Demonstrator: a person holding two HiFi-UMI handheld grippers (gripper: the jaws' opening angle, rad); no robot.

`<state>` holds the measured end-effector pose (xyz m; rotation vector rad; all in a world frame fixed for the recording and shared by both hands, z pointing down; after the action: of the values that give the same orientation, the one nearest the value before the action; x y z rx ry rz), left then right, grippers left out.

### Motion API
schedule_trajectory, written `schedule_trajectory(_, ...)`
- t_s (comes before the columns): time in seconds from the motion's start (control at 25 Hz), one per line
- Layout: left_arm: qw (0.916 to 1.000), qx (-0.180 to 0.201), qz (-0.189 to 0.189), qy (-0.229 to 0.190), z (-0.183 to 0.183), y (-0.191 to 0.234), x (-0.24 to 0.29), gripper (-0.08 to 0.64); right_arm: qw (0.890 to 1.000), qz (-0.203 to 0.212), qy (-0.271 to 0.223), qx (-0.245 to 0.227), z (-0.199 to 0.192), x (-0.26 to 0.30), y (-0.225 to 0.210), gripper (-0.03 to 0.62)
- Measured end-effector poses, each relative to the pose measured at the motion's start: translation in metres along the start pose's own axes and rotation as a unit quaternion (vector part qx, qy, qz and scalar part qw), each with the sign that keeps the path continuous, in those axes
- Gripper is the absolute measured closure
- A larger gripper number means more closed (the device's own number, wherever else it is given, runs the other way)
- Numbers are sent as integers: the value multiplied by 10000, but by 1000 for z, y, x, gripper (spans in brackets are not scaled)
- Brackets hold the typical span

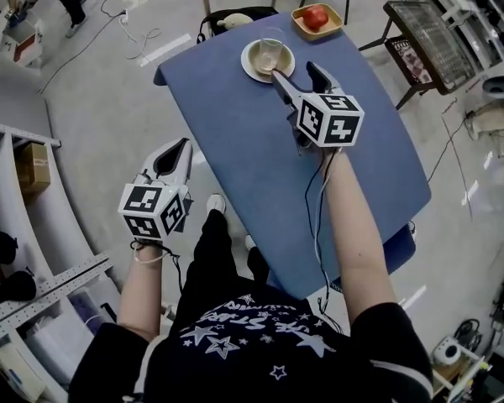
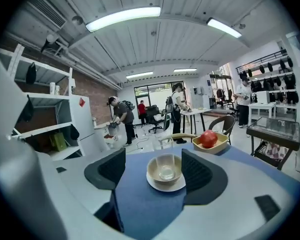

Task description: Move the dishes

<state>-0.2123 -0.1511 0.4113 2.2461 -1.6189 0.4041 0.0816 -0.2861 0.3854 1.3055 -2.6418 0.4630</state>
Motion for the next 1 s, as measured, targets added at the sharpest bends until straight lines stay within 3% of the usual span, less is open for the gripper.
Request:
schedule_trajectory(0.6, 9984, -265, -394, 295, 15, 77, 73, 540, 9953, -834, 427, -237, -15, 104, -36, 256)
schedule_trajectory(1.0, 9965, -259, -638, 482, 18, 91, 104, 540, 9938, -937, 505, -332, -12, 131, -48, 310)
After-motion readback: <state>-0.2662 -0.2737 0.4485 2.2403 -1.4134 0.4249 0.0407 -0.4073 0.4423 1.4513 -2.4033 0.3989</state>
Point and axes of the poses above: the fingertips, and each gripper's own axes: x forward along the fingers, y to its left, z out of its top, the point moved 9 cm from there along -x, backward along the fingers, and after that the axes turned 12 degrees about z, right-handed, at the moved point
